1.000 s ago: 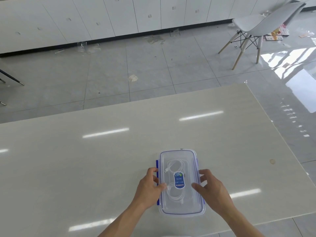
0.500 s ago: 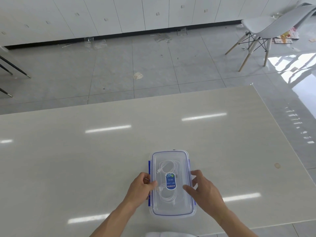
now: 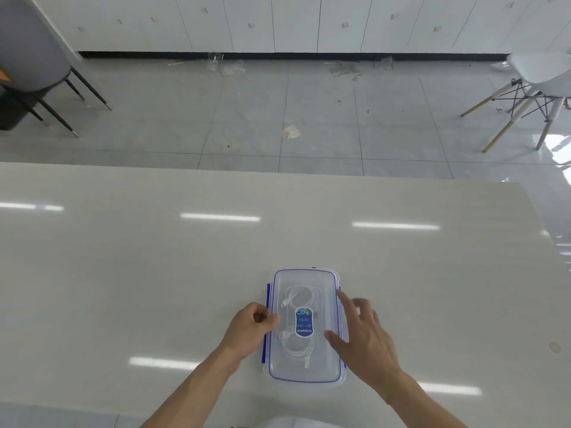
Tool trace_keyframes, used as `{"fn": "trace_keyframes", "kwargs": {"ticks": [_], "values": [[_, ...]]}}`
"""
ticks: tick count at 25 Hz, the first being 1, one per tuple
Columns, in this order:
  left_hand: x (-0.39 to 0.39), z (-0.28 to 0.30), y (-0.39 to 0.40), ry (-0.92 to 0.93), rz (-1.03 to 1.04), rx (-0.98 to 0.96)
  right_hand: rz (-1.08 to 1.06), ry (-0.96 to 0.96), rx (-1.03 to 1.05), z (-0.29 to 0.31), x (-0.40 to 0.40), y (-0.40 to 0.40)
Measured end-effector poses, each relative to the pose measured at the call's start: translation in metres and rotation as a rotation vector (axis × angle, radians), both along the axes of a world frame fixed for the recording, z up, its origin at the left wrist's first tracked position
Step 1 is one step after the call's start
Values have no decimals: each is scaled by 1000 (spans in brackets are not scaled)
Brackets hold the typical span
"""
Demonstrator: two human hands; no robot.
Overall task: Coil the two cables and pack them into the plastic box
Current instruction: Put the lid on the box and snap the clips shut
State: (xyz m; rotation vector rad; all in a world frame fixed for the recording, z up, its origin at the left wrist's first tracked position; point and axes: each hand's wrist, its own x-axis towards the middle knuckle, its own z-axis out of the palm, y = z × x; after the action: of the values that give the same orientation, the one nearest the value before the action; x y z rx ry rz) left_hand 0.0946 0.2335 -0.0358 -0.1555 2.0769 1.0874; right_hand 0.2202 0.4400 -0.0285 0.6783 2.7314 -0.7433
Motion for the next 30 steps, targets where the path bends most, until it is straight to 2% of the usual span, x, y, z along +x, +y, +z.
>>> {"fn": "trace_keyframes", "kwargs": {"ticks": [2, 4, 6, 9, 14, 17, 21, 24, 30], "values": [[-2, 2, -4, 34, -12, -15, 126, 127, 182, -3, -10, -13], [-4, 5, -4, 66, -26, -42, 245, 213, 238, -7, -24, -30], [-6, 5, -3, 39, -23, -19, 316, 198, 250, -15, -37, -45], [-10, 3, -7, -95, -21, 37, 359, 119, 319, -30, -41, -54], [-17, -3, -12, -319, -18, 115, 360, 81, 378, -41, -40, -52], [-19, -9, -14, -372, -30, 162, 341, 70, 384, -41, -40, -55], [-25, -10, -15, -345, -38, 224, 331, 72, 386, -39, -41, -54], [-25, -9, -14, -279, -85, 173, 334, 70, 382, -39, -41, -55], [-15, -8, -7, 81, -303, -98, 333, 108, 387, -43, -40, -53]]}}
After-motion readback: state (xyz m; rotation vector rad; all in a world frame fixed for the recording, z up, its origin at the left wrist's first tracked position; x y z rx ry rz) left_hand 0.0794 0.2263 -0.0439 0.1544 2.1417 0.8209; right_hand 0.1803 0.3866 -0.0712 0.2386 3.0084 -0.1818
